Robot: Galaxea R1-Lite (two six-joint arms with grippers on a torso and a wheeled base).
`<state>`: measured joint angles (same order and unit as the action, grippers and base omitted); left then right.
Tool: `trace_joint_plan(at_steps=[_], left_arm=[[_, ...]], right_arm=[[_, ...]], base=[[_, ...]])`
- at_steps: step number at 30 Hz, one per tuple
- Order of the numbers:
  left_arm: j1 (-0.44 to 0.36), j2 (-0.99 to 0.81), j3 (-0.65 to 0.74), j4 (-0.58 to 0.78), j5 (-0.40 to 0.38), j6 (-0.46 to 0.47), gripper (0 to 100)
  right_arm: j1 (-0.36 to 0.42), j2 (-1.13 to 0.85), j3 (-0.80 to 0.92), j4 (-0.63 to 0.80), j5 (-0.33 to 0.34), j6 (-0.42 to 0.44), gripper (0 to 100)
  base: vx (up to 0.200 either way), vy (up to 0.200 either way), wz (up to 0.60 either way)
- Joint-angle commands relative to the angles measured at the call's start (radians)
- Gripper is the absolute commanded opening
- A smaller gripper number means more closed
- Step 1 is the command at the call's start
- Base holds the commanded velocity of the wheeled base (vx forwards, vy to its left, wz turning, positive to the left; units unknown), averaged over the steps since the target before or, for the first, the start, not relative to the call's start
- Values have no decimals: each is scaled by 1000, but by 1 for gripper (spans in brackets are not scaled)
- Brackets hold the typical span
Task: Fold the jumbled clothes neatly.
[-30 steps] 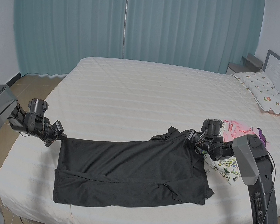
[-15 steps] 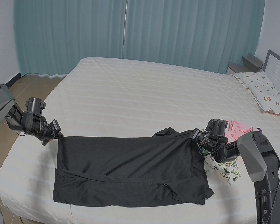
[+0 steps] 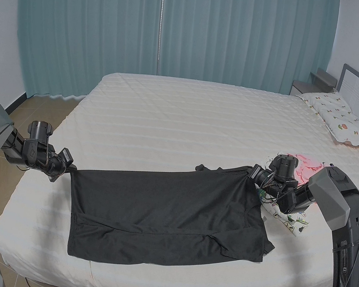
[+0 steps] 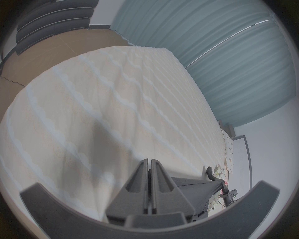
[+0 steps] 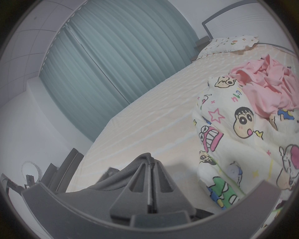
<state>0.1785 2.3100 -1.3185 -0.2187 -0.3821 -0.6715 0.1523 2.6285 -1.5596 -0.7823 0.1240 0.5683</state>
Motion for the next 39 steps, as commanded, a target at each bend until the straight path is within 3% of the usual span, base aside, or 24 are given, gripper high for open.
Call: trace_joint_plan(at_steps=[1, 13, 22, 24, 27, 39], left_arm=[[13, -14, -2, -1, -1, 0, 0], [10, -47, 12, 1, 0, 1, 0], [2, -57, 41, 1, 17, 101, 0], [2, -57, 41, 1, 19, 102, 0], [2, -80, 61, -1, 81, 124, 0], [-14, -93, 50, -2, 86, 136, 0]], right_arm=[[15, 8, 1, -15, -1, -8, 0], [-2, -27, 50, -44, -11, -21, 0], [-11, -76, 145, -74, -7, -44, 0], [-11, -79, 151, -75, -6, -45, 0], [-13, -90, 196, -132, 0, -51, 0], [-2, -90, 193, -178, -1, -51, 0]], base=[[0, 0, 0], [0, 0, 0], [0, 0, 0], [0, 0, 0], [0, 0, 0], [0, 0, 0]])
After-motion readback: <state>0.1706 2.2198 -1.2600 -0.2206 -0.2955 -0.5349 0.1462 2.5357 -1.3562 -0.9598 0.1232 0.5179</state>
